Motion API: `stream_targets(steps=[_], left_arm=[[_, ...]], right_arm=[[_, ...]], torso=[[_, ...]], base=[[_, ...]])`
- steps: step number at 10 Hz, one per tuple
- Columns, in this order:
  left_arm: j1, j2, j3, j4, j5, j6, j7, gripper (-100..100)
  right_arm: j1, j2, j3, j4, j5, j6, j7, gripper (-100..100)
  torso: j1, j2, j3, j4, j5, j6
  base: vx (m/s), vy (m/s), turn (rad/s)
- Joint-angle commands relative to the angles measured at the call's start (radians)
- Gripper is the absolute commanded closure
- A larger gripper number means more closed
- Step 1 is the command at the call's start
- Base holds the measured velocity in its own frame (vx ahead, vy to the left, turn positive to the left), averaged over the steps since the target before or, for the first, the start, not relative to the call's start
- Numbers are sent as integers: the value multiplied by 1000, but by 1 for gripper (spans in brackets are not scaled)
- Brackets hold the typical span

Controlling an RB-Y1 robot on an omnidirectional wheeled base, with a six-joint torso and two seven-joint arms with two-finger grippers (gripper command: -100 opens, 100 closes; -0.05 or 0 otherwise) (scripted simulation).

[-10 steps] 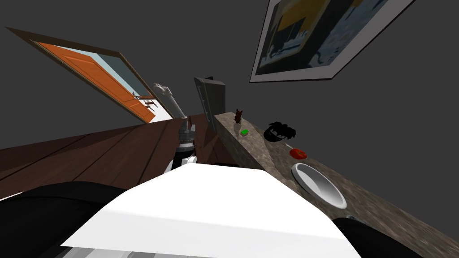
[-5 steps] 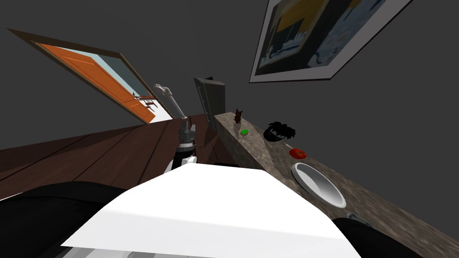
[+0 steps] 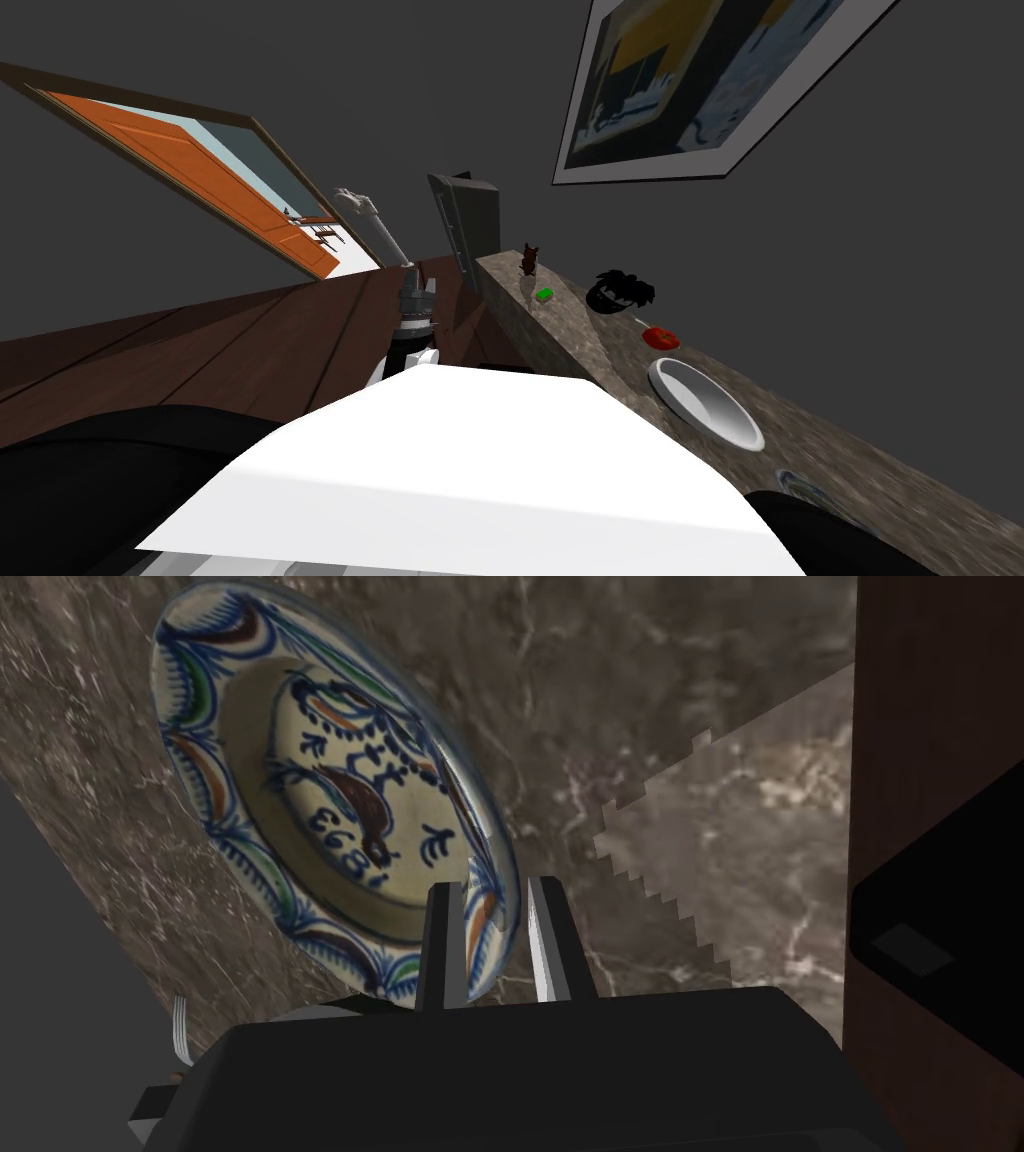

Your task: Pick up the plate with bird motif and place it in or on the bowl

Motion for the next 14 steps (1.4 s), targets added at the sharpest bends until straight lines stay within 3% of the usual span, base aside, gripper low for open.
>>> stream_targets(steps=[1,2,9,14], left_arm=[[0,0,0,0,0,0,0,0],[0,0,0,0,0,0,0,0],[0,0,0,0,0,0,0,0],[0,0,0,0,0,0,0,0]], right_arm=[[0,0,0,0,0,0,0,0],[-7,-31,-18,-13,-7,15,-12,100],[-27,-162,-113,-71,-35,80,-55,100],[-27,-170,-123,-75,-36,83,-56,100]], torso=[[0,0,0,0,0,0],[-1,0,0,0,0,0],[5,8,5,2,3,0],[-1,-1,-1,0,-1,1]], base=[[0,5,0],[-107,50,-26],[-128,77,-17],[0,2,6]])
